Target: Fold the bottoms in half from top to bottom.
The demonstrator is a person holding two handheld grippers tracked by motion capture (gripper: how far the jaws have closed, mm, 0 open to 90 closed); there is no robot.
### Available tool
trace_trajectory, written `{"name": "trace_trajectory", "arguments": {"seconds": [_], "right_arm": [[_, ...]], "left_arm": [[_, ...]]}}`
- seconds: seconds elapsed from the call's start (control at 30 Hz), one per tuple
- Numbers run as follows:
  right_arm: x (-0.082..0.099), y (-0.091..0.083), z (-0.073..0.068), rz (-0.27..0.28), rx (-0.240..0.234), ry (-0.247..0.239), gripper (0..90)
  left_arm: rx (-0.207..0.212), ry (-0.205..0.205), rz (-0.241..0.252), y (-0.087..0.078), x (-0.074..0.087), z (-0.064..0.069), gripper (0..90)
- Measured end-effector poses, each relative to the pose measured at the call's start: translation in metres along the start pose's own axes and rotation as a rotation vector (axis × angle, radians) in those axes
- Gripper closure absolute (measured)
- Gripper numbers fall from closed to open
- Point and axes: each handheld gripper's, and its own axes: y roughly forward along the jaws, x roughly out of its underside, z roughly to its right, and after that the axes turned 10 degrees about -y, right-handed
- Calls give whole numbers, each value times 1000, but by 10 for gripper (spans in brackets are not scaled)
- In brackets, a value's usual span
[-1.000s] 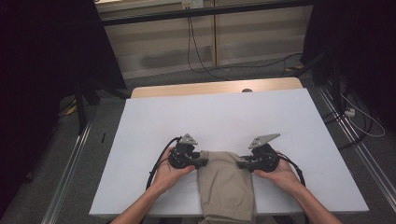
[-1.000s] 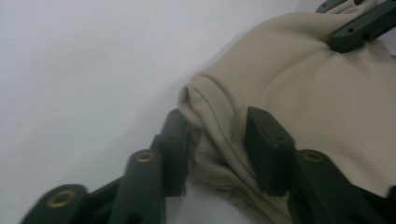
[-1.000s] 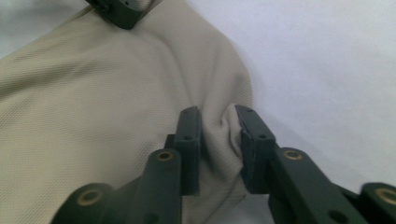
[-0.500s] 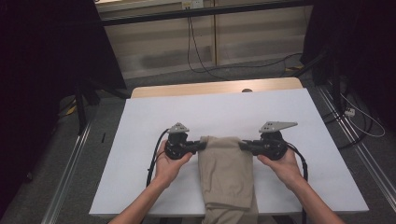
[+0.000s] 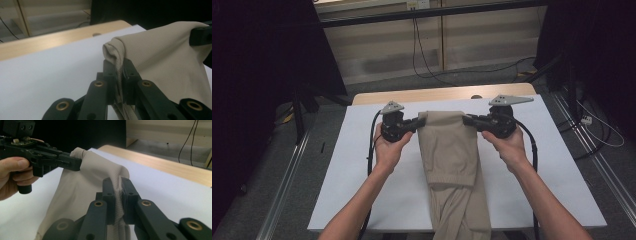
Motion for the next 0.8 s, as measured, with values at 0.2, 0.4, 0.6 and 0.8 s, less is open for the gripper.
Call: {"name": "trace_trajectory", "arguments": {"seconds": [0.2,0.4,0.6,0.8], "right_arm": [[-25,9,15,25,30,0,834],[-47,21,36,33,66,15,834],[-54,39,58,43,101,54,834],[-52,55,69,37,123,81,835]], "left_arm": [[-22,-8,51,6,-29,-7,840],[-40,-35,81,20,-52,-18,840],[-60,-49,86,36,-70,-27,841],[-69,-75,83,47,-77,-39,841]]}}
